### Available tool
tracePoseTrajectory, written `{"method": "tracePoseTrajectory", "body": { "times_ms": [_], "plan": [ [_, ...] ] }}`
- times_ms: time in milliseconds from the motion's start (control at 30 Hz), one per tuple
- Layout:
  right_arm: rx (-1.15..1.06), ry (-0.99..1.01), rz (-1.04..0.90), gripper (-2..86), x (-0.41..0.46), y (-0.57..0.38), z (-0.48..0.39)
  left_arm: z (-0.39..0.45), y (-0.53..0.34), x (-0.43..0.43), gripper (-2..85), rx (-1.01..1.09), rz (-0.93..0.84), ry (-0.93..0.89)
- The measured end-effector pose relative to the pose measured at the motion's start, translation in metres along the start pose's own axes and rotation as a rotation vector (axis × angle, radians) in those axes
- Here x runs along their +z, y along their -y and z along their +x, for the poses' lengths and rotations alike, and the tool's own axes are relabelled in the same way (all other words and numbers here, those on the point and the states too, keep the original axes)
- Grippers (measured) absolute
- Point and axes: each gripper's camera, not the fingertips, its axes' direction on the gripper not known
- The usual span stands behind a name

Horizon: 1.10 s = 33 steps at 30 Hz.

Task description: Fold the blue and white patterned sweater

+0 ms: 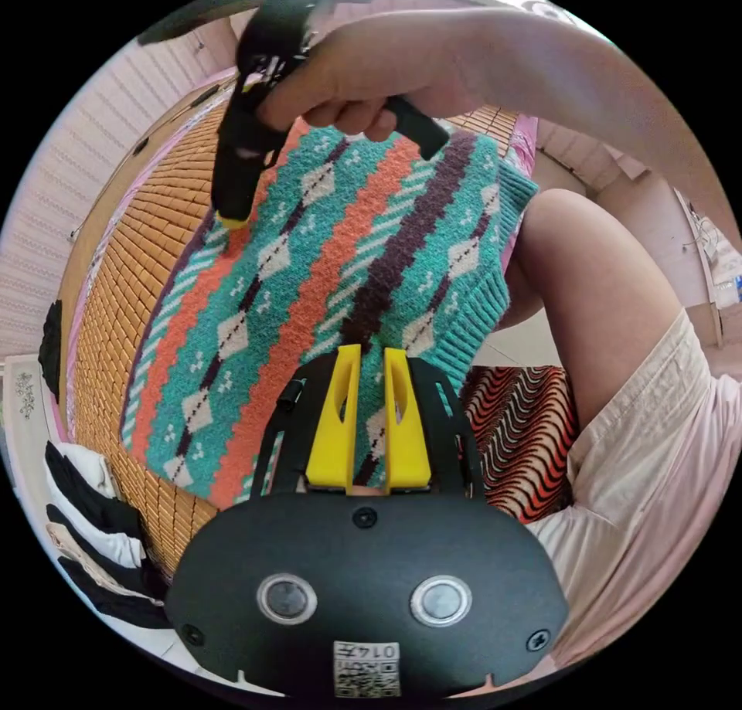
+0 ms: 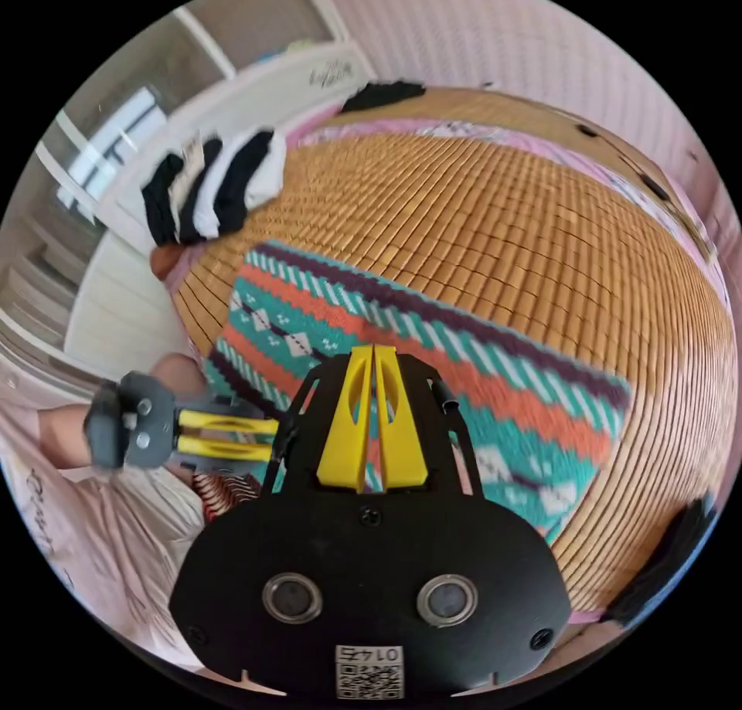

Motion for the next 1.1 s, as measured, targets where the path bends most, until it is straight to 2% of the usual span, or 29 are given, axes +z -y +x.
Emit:
{"method": "tracePoseTrajectory", "body": {
  "times_ms": [67, 200, 267, 333, 433, 600, 667, 833, 1100],
  "plan": [
    [0.084, 0.009, 0.082, 0.8, -0.059, -0.064, 0.031, -0.001, -0.012, -0.012, 5.7, -0.035, 0.033, -0.001],
    [0.222, -0.142, 0.041, 5.3, -0.115, -0.151, 0.073, -0.007, -0.05, -0.064, 6.6, -0.153, 0.21, -0.069],
    [0.292, -0.195, 0.038, 10.4, -0.135, -0.188, 0.088, 0.0, -0.048, -0.078, 8.9, -0.161, 0.257, -0.087],
    [0.326, -0.193, -0.004, 12.2, -0.138, -0.2, 0.096, 0.019, -0.023, -0.082, 11.6, -0.118, 0.276, -0.1],
    [0.371, -0.057, -0.03, 12.7, -0.14, -0.203, 0.108, 0.055, 0.026, -0.07, 15.0, -0.027, 0.236, -0.134],
    [0.36, -0.034, -0.179, 7.6, -0.134, -0.201, 0.122, 0.113, 0.094, -0.054, 16.7, 0.111, 0.221, -0.094],
    [0.369, 0.02, -0.136, 3.9, -0.157, -0.203, 0.127, 0.122, 0.113, -0.048, 17.3, 0.13, 0.207, -0.098],
    [0.349, 0.174, 0.036, 2.4, -0.226, -0.204, 0.127, 0.125, 0.131, -0.045, 18.1, 0.138, 0.186, -0.122],
    [0.288, 0.246, 0.073, 2.2, -0.272, -0.203, 0.114, 0.124, 0.116, -0.058, 15.0, 0.124, 0.186, -0.1]
  ]
}}
